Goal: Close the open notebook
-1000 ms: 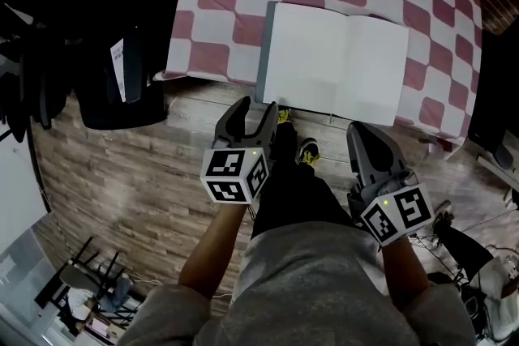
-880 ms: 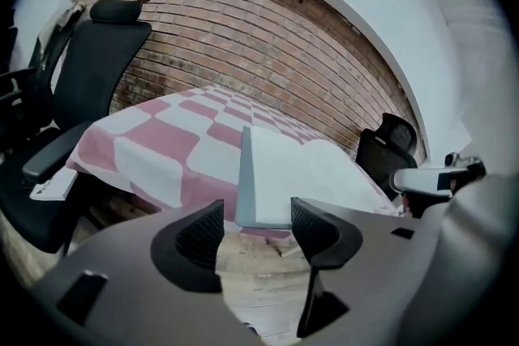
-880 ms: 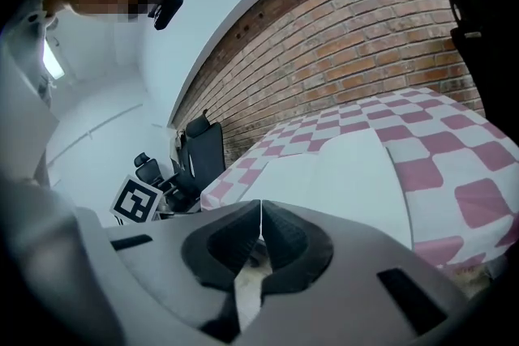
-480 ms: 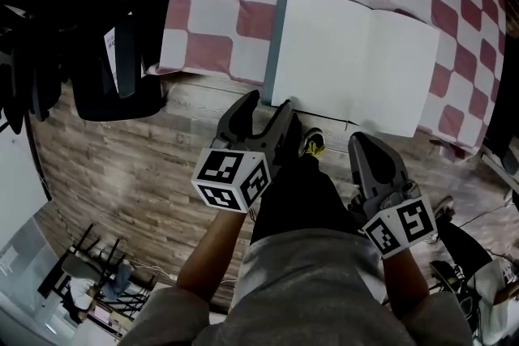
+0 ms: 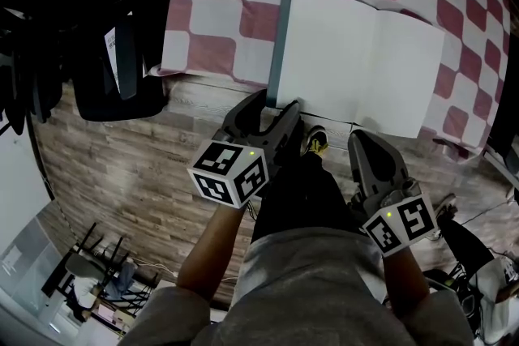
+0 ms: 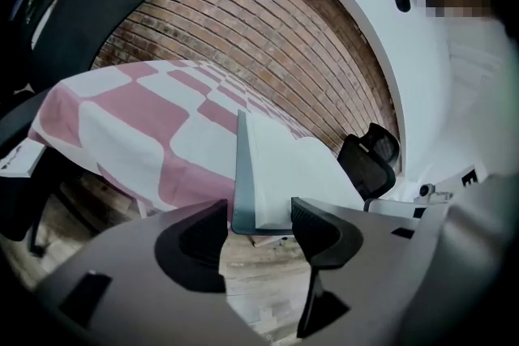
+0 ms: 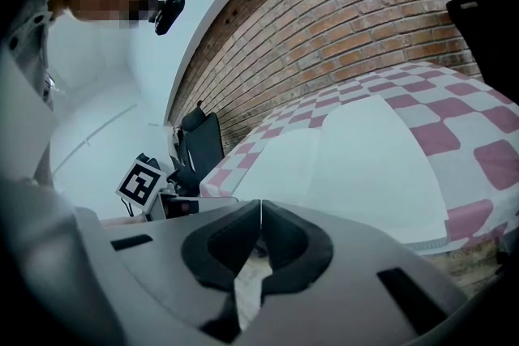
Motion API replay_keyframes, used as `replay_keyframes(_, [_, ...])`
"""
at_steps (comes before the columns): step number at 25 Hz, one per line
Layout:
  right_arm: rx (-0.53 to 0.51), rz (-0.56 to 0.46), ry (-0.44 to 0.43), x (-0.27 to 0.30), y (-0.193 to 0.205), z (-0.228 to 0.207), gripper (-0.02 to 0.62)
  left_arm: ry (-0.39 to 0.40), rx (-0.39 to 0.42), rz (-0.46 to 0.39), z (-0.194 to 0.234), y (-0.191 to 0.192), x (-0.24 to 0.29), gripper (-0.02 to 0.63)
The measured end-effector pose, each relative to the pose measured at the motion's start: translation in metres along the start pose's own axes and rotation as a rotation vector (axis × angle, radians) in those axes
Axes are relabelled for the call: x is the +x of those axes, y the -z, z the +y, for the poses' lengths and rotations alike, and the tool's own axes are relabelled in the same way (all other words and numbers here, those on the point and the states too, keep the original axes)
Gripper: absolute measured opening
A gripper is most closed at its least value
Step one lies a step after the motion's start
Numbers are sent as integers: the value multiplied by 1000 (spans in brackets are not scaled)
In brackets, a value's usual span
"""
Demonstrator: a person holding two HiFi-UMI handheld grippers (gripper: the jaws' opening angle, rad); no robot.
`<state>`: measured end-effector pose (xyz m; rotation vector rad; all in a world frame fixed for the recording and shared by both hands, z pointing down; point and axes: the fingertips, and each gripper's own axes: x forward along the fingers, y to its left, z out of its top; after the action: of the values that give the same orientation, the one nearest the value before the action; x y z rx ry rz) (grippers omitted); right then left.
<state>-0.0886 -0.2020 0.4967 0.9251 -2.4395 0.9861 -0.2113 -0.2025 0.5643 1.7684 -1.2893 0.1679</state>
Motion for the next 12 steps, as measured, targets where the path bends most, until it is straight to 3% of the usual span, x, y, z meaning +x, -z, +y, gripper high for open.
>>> replay_keyframes(7, [4,-5,-3,0,0,3,26,7,-13,-11,0,-2,-3,206])
replay_keyframes(12, [7,-22,6,-6,-2,4,26,-18,-11,-42,-4,-9,-9,102])
